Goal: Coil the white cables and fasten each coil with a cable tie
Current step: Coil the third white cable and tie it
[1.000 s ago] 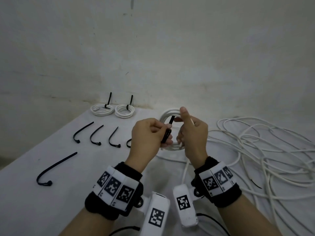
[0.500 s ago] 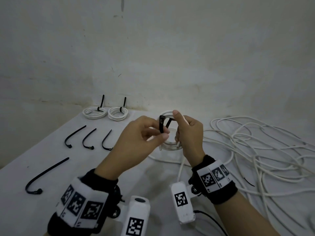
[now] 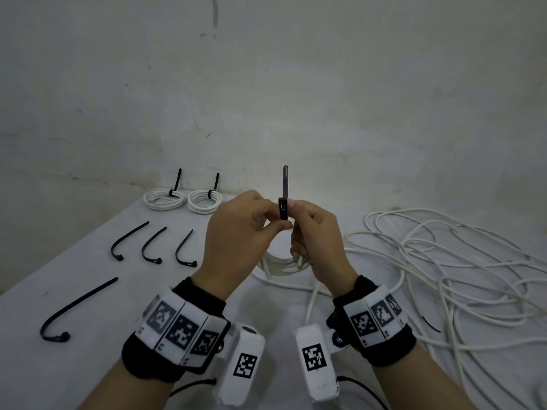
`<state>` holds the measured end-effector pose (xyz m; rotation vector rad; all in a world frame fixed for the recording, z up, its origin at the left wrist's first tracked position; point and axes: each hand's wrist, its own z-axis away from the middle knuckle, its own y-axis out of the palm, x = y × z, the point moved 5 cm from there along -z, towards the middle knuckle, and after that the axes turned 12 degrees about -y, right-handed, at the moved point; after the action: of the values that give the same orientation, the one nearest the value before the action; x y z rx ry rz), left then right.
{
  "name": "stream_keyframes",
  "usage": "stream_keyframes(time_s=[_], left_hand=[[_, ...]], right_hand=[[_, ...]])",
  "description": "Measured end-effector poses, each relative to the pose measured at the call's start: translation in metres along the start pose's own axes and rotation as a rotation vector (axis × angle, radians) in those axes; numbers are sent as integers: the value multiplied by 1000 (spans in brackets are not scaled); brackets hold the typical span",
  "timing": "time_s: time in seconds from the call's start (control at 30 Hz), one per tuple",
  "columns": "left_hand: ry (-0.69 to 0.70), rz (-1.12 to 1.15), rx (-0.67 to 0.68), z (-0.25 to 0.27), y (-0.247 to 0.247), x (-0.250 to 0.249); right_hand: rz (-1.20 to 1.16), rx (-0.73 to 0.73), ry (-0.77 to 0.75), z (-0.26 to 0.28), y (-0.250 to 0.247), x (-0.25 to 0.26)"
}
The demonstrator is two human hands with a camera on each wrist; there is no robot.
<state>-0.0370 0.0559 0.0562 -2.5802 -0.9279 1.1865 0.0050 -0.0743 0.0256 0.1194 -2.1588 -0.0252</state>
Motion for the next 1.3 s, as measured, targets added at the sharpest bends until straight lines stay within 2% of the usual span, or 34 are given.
stream_keyframes(time_s=[0.1, 0.2, 0.27, 0.33, 0.4, 0.57, 0.67, 0.77, 0.9, 1.03, 1.17, 1.3], left_hand=[[22, 16, -70, -3, -2, 0], [-8, 106, -52, -9, 0, 4], [-127, 178, 48, -14, 5, 11], [-236, 300, 223, -17, 14, 14], [-262, 456, 322, -17, 21, 14], [-231, 594, 252, -16, 26, 16], [-277, 642, 233, -13, 27, 23], [-327, 709, 349, -9, 30, 30], [-337, 701, 478, 0, 34, 32], [-359, 692, 472, 1, 33, 29], [-323, 692, 434, 1, 26, 22], [-282, 698, 392, 0, 20, 19]], right_hand=[[13, 20, -28, -1, -2, 3], [0, 10, -64, -2, -3, 7], [-7, -2, -93, -2, -5, 11], [-23, -5, -115, -2, -4, 14], [-30, -6, -124, -2, -4, 15], [-11, -22, -142, -1, -4, 14], [-51, 11, -94, -5, -4, 10], [-91, 22, -25, -10, -11, 7], [-131, -51, -69, -12, -23, 14], [-89, -120, -145, -12, -29, 20], [137, -22, -248, -14, -27, 26], [170, 55, -261, -14, -26, 25]])
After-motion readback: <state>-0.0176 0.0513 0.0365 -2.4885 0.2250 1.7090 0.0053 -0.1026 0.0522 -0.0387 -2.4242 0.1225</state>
